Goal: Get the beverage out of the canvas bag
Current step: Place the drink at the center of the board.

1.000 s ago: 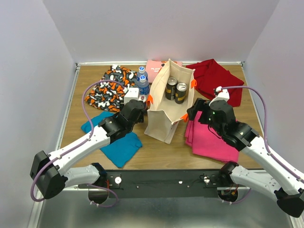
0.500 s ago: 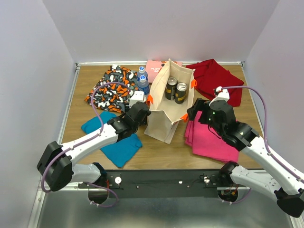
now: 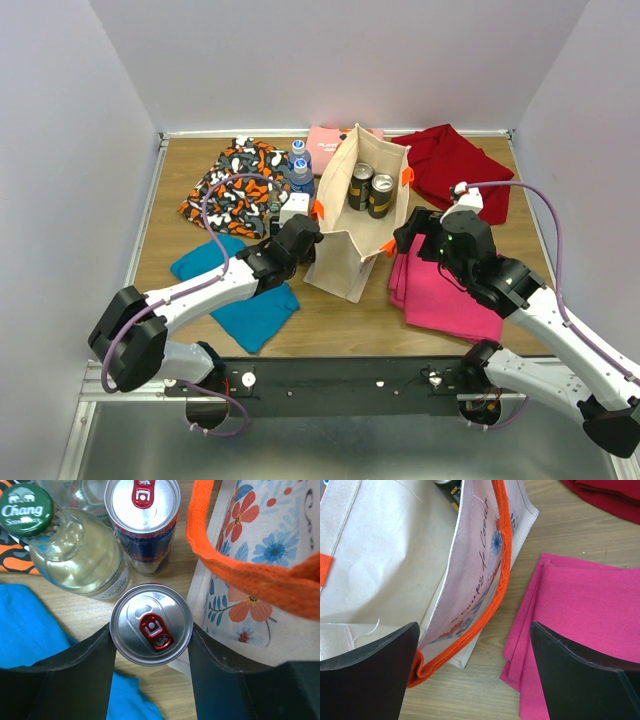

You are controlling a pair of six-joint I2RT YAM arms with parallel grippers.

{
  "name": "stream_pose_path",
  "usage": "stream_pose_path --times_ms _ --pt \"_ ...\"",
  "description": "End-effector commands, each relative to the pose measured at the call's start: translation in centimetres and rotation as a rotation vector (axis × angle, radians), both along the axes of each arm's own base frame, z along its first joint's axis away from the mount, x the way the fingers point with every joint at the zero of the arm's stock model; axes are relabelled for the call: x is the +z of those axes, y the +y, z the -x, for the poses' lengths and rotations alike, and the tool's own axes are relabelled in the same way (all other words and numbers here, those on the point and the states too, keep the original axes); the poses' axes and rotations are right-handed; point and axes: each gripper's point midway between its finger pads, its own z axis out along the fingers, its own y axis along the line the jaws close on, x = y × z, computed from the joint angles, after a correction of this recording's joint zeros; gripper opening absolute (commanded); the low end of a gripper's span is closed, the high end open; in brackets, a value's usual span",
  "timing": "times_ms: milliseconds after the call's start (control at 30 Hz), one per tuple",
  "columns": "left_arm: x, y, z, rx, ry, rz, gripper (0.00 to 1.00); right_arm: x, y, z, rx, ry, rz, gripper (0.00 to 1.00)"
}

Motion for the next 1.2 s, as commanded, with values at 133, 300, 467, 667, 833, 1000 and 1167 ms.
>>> stream_pose_path --times_ms 133,300,467,667,833,1000,1167 --pt "0.6 -1.0 -1.2 0.035 -0.032 0.064 0.2 -0.4 -0.2 0.1 -0.006 0.011 0.009 1.0" --pt "0.3 -0.7 -1.0 0.038 -0.019 0.054 0.62 -0.4 -0.1 0.1 -0.003 0.009 0.006 1.0" --pt "0.4 -0.5 -0.8 0.04 -0.008 0.042 0.84 -0.5 -0.2 0.1 -0.004 0.011 0.006 1.0" --pt "0.9 0.0 -0.5 0.049 -0.007 0.032 0.99 -0.5 -0.2 0.1 -0.003 0.009 0.006 1.0" --pt "2.0 0.8 -0.4 0.073 -0.031 0.028 0.99 -0.7 -0.2 0.2 -0.003 0.013 0.005 1.0" --pt "4.8 2.0 -0.4 0.108 -0.085 0.034 0.99 -0.6 -0.2 0.2 -0.005 0.01 0.002 1.0" --pt "8.9 3.2 -0.4 0.133 -0.166 0.055 0.99 -0.4 -0.5 0.3 -0.012 0.007 0.004 1.0"
